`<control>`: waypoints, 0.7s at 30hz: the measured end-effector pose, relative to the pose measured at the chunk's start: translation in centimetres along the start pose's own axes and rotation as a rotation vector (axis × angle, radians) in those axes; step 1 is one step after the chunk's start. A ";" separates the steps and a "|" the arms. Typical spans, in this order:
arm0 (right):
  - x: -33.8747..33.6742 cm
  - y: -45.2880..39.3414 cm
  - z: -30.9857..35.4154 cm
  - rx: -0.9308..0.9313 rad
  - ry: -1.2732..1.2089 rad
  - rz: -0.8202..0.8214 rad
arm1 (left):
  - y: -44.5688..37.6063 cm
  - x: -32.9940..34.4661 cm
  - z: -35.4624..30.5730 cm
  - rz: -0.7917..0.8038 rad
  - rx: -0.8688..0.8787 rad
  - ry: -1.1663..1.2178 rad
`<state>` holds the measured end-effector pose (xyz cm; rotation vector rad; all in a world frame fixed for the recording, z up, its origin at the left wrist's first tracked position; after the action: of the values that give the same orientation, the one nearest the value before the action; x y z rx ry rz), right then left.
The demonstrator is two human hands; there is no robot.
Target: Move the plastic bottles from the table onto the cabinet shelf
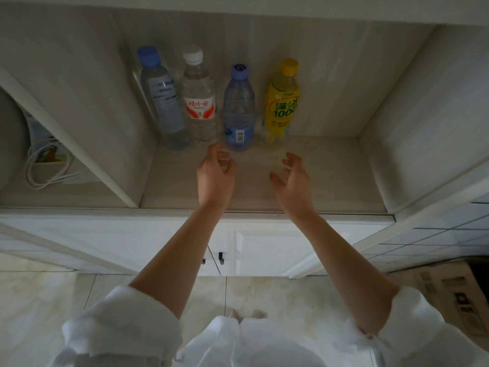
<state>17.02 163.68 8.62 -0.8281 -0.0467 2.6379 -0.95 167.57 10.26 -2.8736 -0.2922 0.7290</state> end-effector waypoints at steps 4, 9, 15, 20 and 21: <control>-0.8 3.0 0.3 -0.089 -0.021 0.064 | 3.3 -1.8 0.5 -0.046 0.013 -0.029; -2.1 7.4 0.6 -0.235 -0.007 0.173 | 8.8 -3.6 0.9 0.012 -0.009 -0.043; -2.2 13.1 -1.9 -0.282 -0.019 0.464 | 19.6 -5.4 3.3 -0.156 -0.224 -0.121; -2.0 18.1 -3.0 -0.344 -0.049 0.705 | 31.0 -6.3 4.4 -0.344 -0.467 -0.121; -1.9 19.2 -2.9 -0.352 -0.055 0.753 | 33.3 -6.5 4.3 -0.373 -0.523 -0.126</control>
<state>13.57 144.87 4.53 -1.0396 -0.2681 3.4262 -3.75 134.37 2.68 -3.0854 -1.1551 0.8604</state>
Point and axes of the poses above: each hand's wrist, its own y-axis away from the middle knuckle, its own x-axis out of the palm, z = x × y, the point moved 4 cm from there along -y, towards the middle knuckle, and after that the axes turned 1 degree about -x, right-handed, at the moved point
